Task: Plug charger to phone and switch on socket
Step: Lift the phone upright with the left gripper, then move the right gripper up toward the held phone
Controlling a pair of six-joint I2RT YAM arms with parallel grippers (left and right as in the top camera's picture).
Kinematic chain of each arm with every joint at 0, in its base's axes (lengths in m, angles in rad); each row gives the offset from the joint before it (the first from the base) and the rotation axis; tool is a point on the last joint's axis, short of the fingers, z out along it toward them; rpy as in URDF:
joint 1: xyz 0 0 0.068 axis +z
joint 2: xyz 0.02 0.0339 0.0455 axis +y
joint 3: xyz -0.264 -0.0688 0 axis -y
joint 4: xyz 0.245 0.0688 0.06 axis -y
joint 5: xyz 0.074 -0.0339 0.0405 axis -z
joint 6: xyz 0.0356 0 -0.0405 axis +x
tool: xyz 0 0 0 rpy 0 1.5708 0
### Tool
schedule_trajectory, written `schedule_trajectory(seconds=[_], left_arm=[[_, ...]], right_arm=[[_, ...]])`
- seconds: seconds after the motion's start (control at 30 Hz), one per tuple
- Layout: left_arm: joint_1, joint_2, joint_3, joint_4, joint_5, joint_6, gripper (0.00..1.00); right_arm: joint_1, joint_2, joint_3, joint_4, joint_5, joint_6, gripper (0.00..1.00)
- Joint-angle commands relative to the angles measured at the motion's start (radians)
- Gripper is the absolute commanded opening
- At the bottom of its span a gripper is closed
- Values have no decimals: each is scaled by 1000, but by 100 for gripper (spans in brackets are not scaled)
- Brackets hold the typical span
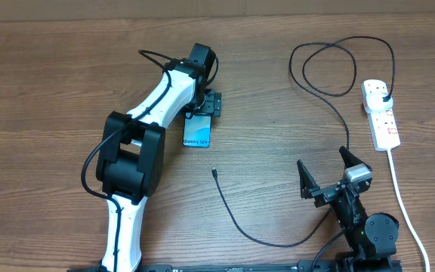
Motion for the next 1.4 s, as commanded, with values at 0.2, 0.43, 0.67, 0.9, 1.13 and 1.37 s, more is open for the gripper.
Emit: schedule_trajectory(seconds=[0.2,0.43,0.67,0.9,1.13,1.37], left_arm=[[-31,32,-33,-42,36,-8,92],[-34,32,-33,-44,37,-9,80],[-35,32,-47,-40,36,-10,90],[-31,32,-47,-35,47,-16,78],[24,32,37,-131,309,38,77],[79,32,44,-142,588,63,76]], right_arm=[[-2,-9,-10,6,-25,-1,100],[-2,-9,-10,9,-43,77,100],[-2,-9,-10,9,-42,161,100],[-2,-9,-9,14,-102,164,100],[-2,76,161,-82,-101,315,100],[-2,437,531,-264,-101,314,100]])
